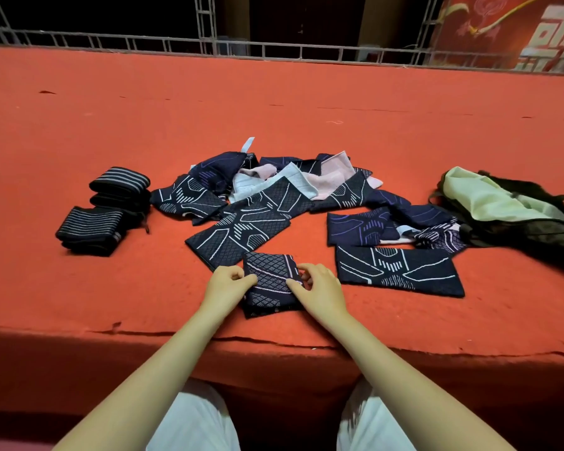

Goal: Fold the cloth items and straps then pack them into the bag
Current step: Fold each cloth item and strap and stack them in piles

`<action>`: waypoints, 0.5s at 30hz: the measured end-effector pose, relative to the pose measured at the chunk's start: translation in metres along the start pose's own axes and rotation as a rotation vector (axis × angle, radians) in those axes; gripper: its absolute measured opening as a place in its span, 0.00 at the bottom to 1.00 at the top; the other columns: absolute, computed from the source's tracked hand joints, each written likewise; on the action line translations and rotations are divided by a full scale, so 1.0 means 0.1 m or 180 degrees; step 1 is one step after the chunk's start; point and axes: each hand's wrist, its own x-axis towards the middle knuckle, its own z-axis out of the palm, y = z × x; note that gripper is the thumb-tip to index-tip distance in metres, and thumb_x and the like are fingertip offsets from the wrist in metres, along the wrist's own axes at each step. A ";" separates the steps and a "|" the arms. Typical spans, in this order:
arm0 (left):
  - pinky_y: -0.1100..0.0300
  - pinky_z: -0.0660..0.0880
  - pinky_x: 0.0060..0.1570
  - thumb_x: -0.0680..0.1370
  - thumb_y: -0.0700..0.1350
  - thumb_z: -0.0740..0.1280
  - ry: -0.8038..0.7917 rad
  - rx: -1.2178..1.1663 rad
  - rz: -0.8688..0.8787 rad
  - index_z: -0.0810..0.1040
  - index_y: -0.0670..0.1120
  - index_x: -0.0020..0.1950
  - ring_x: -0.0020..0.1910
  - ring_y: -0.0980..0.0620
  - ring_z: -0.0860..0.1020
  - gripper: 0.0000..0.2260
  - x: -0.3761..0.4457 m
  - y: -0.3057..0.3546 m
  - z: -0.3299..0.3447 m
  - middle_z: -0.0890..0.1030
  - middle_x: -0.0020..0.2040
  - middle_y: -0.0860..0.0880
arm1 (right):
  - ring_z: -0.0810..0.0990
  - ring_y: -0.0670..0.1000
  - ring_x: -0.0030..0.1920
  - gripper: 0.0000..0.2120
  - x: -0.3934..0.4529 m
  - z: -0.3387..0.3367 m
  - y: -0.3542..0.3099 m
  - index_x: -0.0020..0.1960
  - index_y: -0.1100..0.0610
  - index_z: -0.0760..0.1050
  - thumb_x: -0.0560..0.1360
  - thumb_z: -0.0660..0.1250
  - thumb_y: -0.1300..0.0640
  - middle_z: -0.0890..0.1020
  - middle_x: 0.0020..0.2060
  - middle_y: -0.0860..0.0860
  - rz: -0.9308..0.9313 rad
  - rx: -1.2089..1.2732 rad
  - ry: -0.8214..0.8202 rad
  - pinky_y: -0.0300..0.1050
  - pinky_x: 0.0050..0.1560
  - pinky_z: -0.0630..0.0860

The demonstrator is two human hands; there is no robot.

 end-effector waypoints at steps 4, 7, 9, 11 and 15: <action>0.66 0.75 0.43 0.70 0.37 0.73 -0.0049 -0.0163 0.0246 0.74 0.45 0.36 0.42 0.55 0.77 0.09 -0.11 -0.11 -0.03 0.76 0.44 0.48 | 0.72 0.53 0.58 0.20 0.00 0.01 -0.06 0.58 0.50 0.77 0.74 0.64 0.39 0.77 0.53 0.50 0.0106 -0.0303 -0.0030 0.48 0.59 0.66; 0.65 0.72 0.55 0.70 0.34 0.73 0.0068 -0.0349 0.0247 0.74 0.41 0.59 0.54 0.53 0.74 0.19 -0.14 -0.14 0.01 0.72 0.57 0.46 | 0.71 0.53 0.60 0.20 0.00 0.04 -0.06 0.59 0.50 0.77 0.75 0.61 0.39 0.77 0.55 0.50 0.0120 -0.0346 0.0027 0.48 0.60 0.64; 0.65 0.70 0.57 0.71 0.33 0.72 0.0068 -0.0403 0.0291 0.70 0.41 0.67 0.55 0.54 0.73 0.26 -0.17 -0.11 0.03 0.69 0.58 0.46 | 0.71 0.52 0.60 0.19 0.00 0.06 -0.04 0.59 0.50 0.76 0.75 0.61 0.39 0.76 0.55 0.50 0.0150 -0.0300 0.0015 0.47 0.59 0.64; 0.65 0.69 0.58 0.72 0.33 0.71 0.0075 -0.0386 0.0365 0.68 0.41 0.69 0.55 0.54 0.72 0.27 -0.20 -0.10 0.03 0.68 0.58 0.47 | 0.71 0.52 0.59 0.18 0.00 0.06 -0.03 0.58 0.50 0.77 0.75 0.62 0.40 0.77 0.54 0.49 0.0163 -0.0232 -0.0014 0.47 0.59 0.63; 0.63 0.70 0.60 0.73 0.34 0.70 0.0082 -0.0283 0.0512 0.68 0.41 0.70 0.56 0.54 0.73 0.26 -0.23 -0.12 0.03 0.70 0.58 0.47 | 0.75 0.49 0.51 0.12 -0.04 0.02 -0.03 0.49 0.49 0.78 0.73 0.67 0.42 0.78 0.44 0.44 0.0036 0.0123 0.0069 0.47 0.56 0.65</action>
